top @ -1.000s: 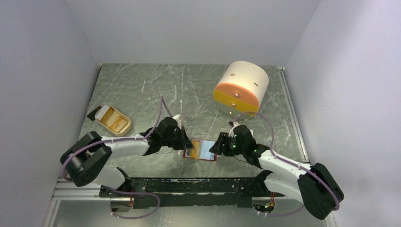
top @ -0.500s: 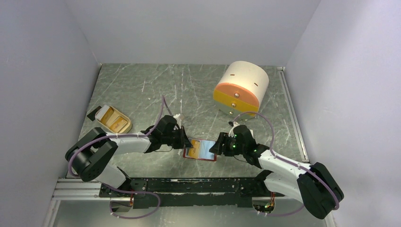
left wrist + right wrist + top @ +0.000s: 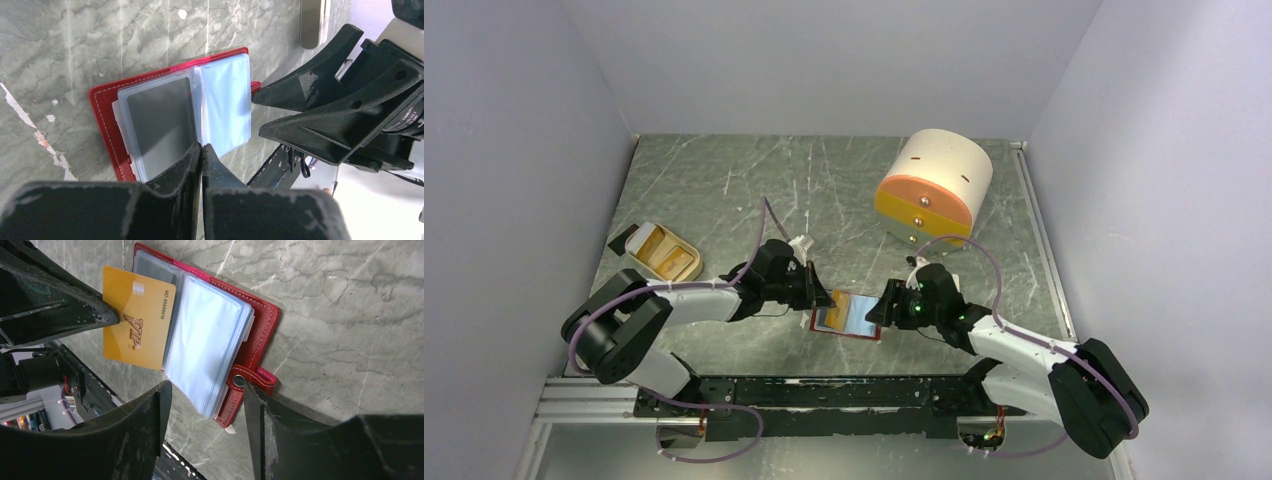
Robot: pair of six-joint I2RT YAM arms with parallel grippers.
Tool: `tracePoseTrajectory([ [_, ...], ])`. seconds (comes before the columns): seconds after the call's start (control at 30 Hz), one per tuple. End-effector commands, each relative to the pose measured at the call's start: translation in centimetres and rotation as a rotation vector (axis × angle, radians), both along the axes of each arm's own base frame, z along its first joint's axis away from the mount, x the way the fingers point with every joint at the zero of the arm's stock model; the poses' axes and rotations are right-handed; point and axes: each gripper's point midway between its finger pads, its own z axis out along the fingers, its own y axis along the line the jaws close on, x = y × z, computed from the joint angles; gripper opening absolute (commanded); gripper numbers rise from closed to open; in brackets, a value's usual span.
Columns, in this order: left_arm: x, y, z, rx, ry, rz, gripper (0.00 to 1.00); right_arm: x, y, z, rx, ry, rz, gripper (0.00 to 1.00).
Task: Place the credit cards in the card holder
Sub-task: Insert the credit card into the card holder.
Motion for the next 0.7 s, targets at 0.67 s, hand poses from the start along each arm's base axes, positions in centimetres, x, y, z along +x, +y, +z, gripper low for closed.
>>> tracePoseTrajectory([
  [0.67, 0.2, -0.6, -0.4, -0.101, 0.032, -0.081, 0.09, 0.0, -0.1, -0.3, -0.006, 0.009, -0.01, 0.58],
])
